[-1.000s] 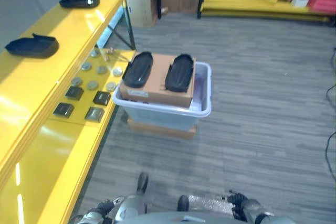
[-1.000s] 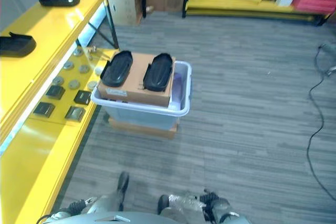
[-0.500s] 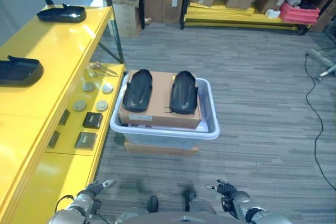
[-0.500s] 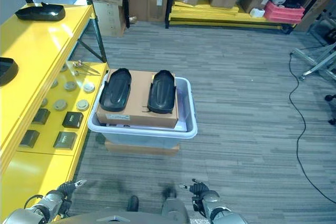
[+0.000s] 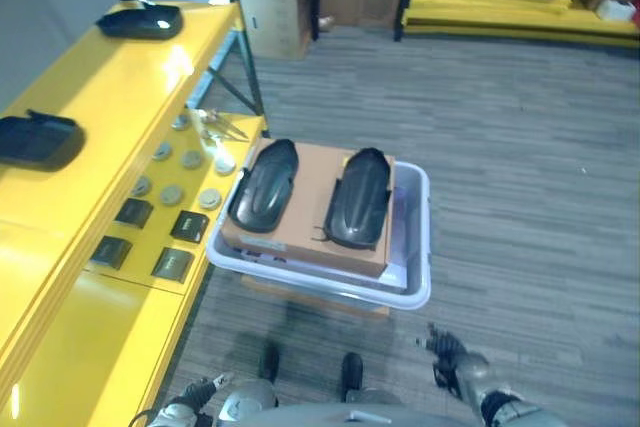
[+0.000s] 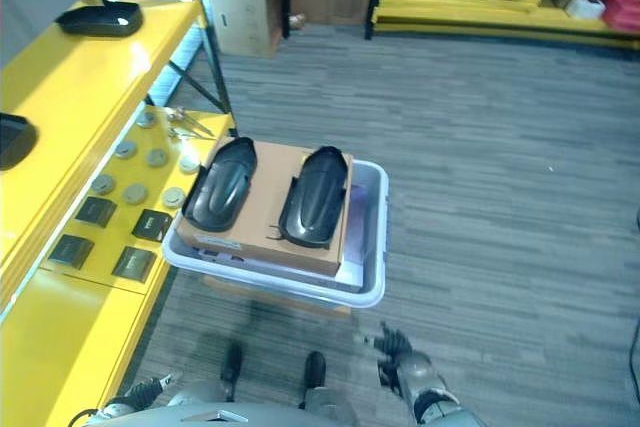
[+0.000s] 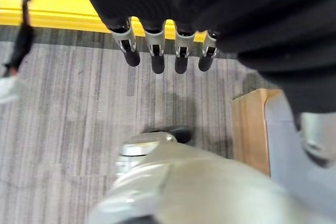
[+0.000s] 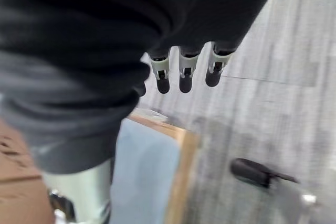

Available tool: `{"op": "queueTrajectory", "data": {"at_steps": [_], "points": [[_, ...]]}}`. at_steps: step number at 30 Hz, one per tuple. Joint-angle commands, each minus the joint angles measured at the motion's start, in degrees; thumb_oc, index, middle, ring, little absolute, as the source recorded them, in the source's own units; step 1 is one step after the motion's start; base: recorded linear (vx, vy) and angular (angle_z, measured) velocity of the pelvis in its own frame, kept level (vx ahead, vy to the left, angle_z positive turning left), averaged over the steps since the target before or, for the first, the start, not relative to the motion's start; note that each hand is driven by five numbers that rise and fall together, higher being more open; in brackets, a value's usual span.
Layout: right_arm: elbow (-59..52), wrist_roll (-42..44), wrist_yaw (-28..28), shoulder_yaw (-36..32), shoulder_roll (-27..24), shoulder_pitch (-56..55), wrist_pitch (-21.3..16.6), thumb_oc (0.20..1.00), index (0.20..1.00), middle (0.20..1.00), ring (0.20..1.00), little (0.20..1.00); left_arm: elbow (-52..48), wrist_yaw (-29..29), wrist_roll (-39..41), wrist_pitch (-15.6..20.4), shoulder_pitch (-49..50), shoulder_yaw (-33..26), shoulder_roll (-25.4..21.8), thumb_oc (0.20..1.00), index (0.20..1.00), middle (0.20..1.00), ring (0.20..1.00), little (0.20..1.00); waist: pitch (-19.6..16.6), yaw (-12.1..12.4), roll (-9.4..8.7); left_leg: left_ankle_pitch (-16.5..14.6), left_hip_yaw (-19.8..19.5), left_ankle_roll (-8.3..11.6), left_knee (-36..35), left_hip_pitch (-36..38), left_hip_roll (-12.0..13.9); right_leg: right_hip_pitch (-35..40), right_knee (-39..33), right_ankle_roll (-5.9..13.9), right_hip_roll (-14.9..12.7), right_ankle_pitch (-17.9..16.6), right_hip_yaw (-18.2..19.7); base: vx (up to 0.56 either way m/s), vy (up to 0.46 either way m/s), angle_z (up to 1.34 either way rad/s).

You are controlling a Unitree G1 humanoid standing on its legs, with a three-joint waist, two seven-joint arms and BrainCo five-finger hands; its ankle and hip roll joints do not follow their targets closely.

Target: Move parts from the plastic box to the shelf.

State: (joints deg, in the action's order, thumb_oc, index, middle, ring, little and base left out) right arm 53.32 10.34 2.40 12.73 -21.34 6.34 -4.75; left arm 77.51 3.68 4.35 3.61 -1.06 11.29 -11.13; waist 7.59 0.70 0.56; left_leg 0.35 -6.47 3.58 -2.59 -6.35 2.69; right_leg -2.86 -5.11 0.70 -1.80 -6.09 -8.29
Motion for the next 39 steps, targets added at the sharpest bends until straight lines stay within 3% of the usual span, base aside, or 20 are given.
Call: {"op": "queueTrajectory", "data": {"at_steps": [1, 2, 4, 7, 11, 18, 29, 39], "points": [[-7.5, -2.0, 2.7, -2.6, -1.3, -2.9, -4.3, 1.0, 1.0, 1.0, 1.0, 1.0, 4.0, 2.9, -0.7, 1.2, -2.6, -1.1, -2.3, 1.0, 1.0, 1.0, 1.0, 1.0, 0.6, -1.4, -0.07, -0.1, -0.2, -0.22, 0.8, 3.5, 0.1, 3.6, 1.4, 7.09, -5.1, 6.4, 1.0, 0.09, 0.082, -0.89], [-7.6, -2.1, 2.7, -2.6, -1.3, -3.1, -4.2, 1.0, 1.0, 1.0, 1.0, 1.0, 4.0, 2.9, -0.7, 1.2, -2.5, -1.1, -2.3, 1.0, 1.0, 1.0, 1.0, 1.0, 0.6, -1.3, -0.07, -0.1, -0.2, -0.22, 0.7, 3.6, 0.1, 3.7, 1.4, 7.09, -5.1, 6.4, 1.0, 0.11, 0.137, -0.44], [-19.9, -4.7, 4.3, -4.8, -2.1, -6.6, -6.1, 1.0, 1.0, 1.0, 1.0, 1.0, 3.6, 4.3, 0.2, 1.7, -1.1, -3.7, -3.4, 1.0, 1.0, 1.0, 1.0, 1.0, 0.4, -1.7, -0.21, -0.5, 1.1, -0.99, -1.1, 5.5, 0.0, 3.6, 1.2, 7.94, -5.7, 5.7, 2.3, 0.1, 0.162, -0.07], [-24.0, -6.3, 5.8, -5.4, -2.3, -5.7, -6.2, 1.0, 1.0, 1.0, 1.0, 1.0, 2.9, 5.0, -0.1, 1.9, -1.3, -3.9, -3.6, 1.0, 1.0, 1.0, 1.0, 1.0, 0.4, -1.7, -0.3, -0.5, 1.9, -1.45, -2.1, 6.1, -0.2, 3.1, 1.1, 8.55, -6.1, 5.2, 2.8, 0.03, 0.081, -0.29], [-28.0, -13.7, 13.2, -6.2, -3.6, 1.1, -5.3, 1.0, 1.0, 1.0, 1.0, 1.0, -1.3, 7.5, -0.3, 2.9, -3.6, -0.4, -3.0, 1.0, 1.0, 1.0, 1.0, 1.0, 2.6, -1.0, -0.08, 0.1, 2.2, -1.74, -2.4, 3.7, -0.8, 0.4, 0.5, 9.17, -7.0, 3.9, 2.3, -0.09, 0.108, -0.11], [-19.8, -16.8, 23.1, -2.5, -4.6, 21.2, -2.0, 1.0, 1.0, 1.0, 1.0, 1.0, -5.4, 10.9, -2.4, 3.3, -10.2, 8.8, -1.2, 1.0, 1.0, 1.0, 1.0, 1.0, 7.1, 1.5, 0.11, 2.8, 1.1, -0.83, -2.4, -3.8, -1.7, -5.7, 0.1, 9.48, -7.7, 1.7, 0.9, -0.14, 0.035, 0.16], [-3.9, -18.7, 35.3, 1.7, -4.0, 38.3, 2.7, 1.0, 1.0, 1.0, 1.0, 1.0, -4.1, 15.9, -0.6, 2.9, -14.3, 12.8, 0.5, 1.0, 1.0, 1.0, 1.0, 1.0, 11.0, 4.2, 1.14, 5.2, -0.9, -0.06, -2.4, -10.1, -3.0, -10.4, 0.1, 9.77, -8.5, 0.0, -0.3, -0.03, 0.025, 0.13], [-1.1, -17.1, 35.2, 3.0, -1.3, 36.8, 2.8, 1.0, 1.0, 1.0, 1.0, 1.0, -4.1, 17.5, -0.2, 2.5, -13.6, 12.6, 0.8, 1.0, 1.0, 1.0, 1.0, 1.0, 11.5, 4.1, 1.85, 5.3, -1.9, -0.38, -2.4, -10.7, -3.7, -10.4, 0.1, 9.97, -9.3, -0.2, -1.5, 0.0, 0.005, 0.02]]}}
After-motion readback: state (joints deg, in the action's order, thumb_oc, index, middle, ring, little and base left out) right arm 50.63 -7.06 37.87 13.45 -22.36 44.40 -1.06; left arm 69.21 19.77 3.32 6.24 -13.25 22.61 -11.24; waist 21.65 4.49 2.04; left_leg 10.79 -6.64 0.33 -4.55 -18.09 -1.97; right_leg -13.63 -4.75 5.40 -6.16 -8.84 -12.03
